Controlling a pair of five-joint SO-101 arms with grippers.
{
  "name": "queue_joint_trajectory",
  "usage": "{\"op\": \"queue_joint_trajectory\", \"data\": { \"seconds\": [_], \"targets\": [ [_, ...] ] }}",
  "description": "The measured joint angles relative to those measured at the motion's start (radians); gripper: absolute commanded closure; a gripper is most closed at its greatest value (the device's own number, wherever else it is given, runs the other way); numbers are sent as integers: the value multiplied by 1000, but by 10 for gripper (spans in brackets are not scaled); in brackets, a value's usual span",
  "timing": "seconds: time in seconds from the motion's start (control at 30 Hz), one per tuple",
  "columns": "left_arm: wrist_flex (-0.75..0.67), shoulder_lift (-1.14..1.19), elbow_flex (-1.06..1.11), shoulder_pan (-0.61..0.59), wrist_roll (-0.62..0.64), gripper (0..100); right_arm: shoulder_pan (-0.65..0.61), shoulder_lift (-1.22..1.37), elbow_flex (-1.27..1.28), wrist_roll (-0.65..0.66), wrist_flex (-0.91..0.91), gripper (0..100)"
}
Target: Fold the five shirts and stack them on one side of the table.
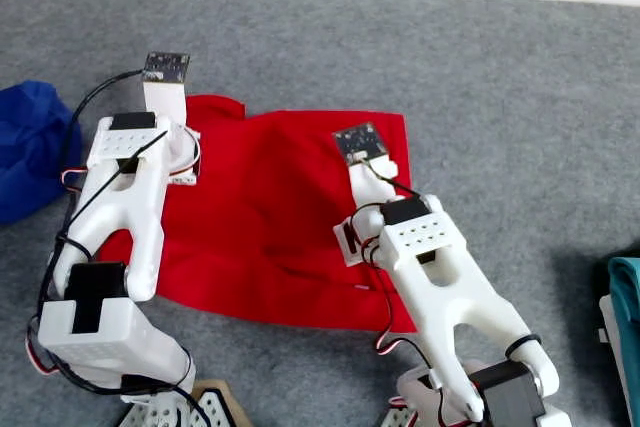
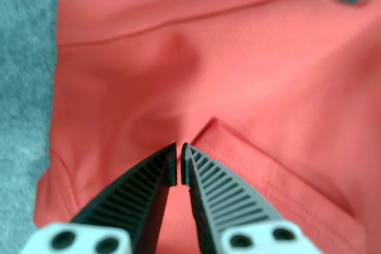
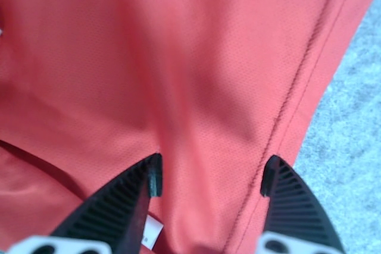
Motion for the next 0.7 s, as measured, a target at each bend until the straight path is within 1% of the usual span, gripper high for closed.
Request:
{"op": "queue_joint_trajectory", "data": {
  "seconds": [0.1,0.23,0.3,0.47,0.7],
  "targets": [
    [-6,0,0,0,0,941,6,0,0,0,0,728],
    [-9,0,0,0,0,829,6,0,0,0,0,728],
    [-9,0,2,0,0,801,9,0,0,0,0,728],
    [-9,0,41,0,-2,800,41,0,6,0,-34,728],
    [-9,0,52,0,-2,800,75,0,6,0,-35,728]
  ]
}}
